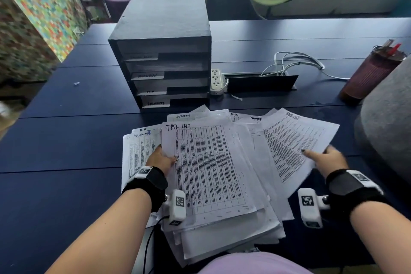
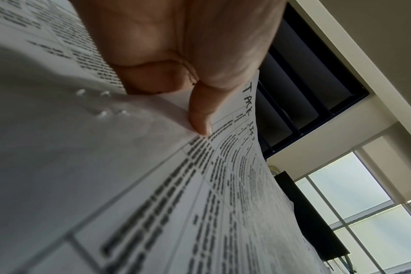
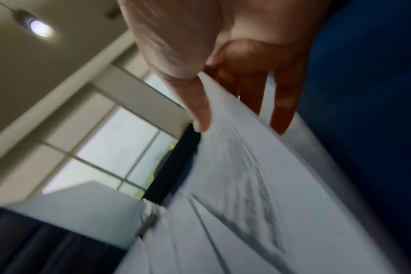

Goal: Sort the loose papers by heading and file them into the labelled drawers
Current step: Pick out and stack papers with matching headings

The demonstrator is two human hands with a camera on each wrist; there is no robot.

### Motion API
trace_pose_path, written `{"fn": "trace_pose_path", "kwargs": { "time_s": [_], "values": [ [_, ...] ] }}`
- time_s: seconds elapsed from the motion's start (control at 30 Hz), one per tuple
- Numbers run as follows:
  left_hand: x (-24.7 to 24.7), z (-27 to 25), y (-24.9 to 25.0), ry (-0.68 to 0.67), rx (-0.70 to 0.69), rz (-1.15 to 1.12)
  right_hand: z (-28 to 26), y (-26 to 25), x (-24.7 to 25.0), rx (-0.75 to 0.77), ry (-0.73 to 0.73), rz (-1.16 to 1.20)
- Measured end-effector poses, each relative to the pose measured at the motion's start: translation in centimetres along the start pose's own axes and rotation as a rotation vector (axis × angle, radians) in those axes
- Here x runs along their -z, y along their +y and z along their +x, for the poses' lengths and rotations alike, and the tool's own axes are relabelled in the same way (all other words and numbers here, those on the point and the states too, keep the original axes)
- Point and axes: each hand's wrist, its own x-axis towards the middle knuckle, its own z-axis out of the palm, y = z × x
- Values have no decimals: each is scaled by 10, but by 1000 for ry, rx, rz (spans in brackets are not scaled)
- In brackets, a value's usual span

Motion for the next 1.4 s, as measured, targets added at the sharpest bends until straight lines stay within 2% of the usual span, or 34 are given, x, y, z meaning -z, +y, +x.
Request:
{"fn": "trace_pose_path", "kwargs": {
  "time_s": [0.07, 0.17, 0.3, 0.47, 0.67, 0.8, 0.9, 1.0, 1.1, 1.2, 1.3, 1.4],
  "values": [
    [1, -1, 2, -9, -9, -49, -6, 12, -11, -45, -55, -106],
    [-2, -3, 6, -37, -28, -34, -7, 9, -14, -27, -1, -138],
    [-9, -2, 7, 7, -76, 100, -3, -32, 5, 158, 143, -100],
    [-3, -1, 5, 88, -62, 30, -12, -99, 40, 407, 299, -77],
    [17, 0, 2, 146, -37, -83, -26, -150, 58, 582, 333, 0],
    [25, 4, -5, 146, -14, -121, -28, -159, 52, 583, 218, 248],
    [27, 7, -8, 132, -13, -204, -27, -156, 39, 535, 61, 288],
    [25, 3, -5, 102, -23, -290, -30, -142, 8, 487, -86, 132],
    [21, -2, 1, 46, -36, -225, -33, -104, -41, 424, -248, 6],
    [13, -7, 3, 2, -89, -64, -27, -60, -81, 252, -348, -147],
    [8, -16, 5, 10, -65, -73, -39, -34, -107, 221, -349, -264],
    [2, -22, 7, -8, -31, -135, -50, -27, -118, 258, -333, -338]
  ]
}}
